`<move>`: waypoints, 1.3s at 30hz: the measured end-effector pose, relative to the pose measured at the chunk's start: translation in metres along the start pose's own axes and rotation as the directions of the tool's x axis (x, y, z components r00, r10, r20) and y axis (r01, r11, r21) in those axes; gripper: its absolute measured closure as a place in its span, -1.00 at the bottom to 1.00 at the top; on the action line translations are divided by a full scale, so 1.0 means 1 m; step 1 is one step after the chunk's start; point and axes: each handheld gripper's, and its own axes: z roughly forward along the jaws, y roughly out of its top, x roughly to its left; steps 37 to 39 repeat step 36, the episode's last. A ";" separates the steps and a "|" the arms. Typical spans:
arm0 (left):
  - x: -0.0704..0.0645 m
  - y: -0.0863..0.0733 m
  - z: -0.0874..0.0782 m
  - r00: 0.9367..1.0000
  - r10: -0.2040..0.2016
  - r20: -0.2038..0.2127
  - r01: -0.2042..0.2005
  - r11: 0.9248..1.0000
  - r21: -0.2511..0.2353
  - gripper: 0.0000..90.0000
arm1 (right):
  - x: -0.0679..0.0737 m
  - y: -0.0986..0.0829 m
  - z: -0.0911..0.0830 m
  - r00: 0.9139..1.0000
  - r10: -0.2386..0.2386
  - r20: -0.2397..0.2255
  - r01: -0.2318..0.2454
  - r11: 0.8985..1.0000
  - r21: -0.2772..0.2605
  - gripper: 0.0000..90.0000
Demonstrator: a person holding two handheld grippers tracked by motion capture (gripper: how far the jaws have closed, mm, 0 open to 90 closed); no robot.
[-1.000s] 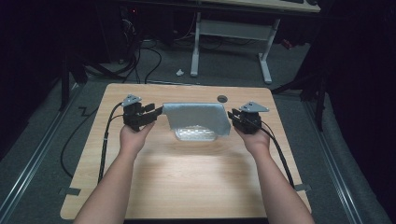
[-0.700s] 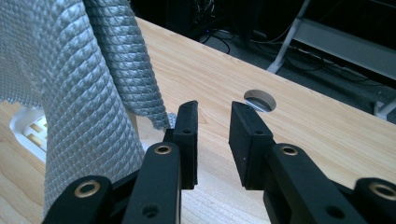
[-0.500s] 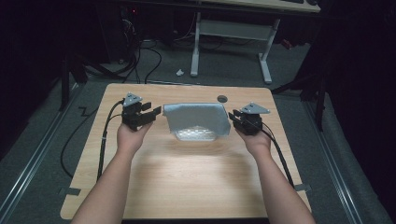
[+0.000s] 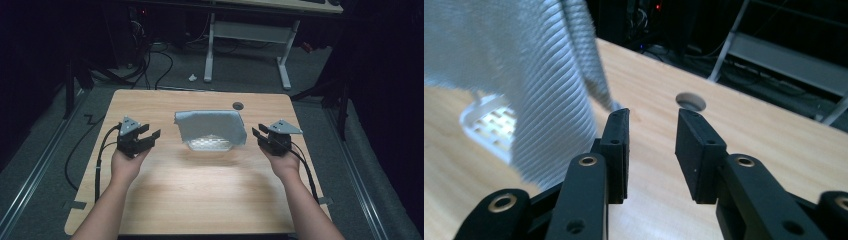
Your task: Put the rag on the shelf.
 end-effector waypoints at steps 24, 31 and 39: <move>-0.140 -0.089 -0.035 0.961 0.188 0.205 -0.224 0.959 0.172 -0.06 | 0.114 -0.082 -0.064 0.998 0.047 -0.046 -0.044 0.997 0.070 -0.01; -0.138 -0.089 -0.033 0.962 0.156 0.224 -0.197 0.965 0.174 -0.10 | 0.116 -0.098 -0.063 0.997 0.034 -0.075 -0.026 0.994 0.108 -0.03; -0.132 -0.092 -0.030 0.968 0.118 0.220 -0.160 0.969 0.187 -0.10 | 0.113 -0.099 -0.061 0.997 0.020 -0.073 -0.012 0.994 0.110 -0.05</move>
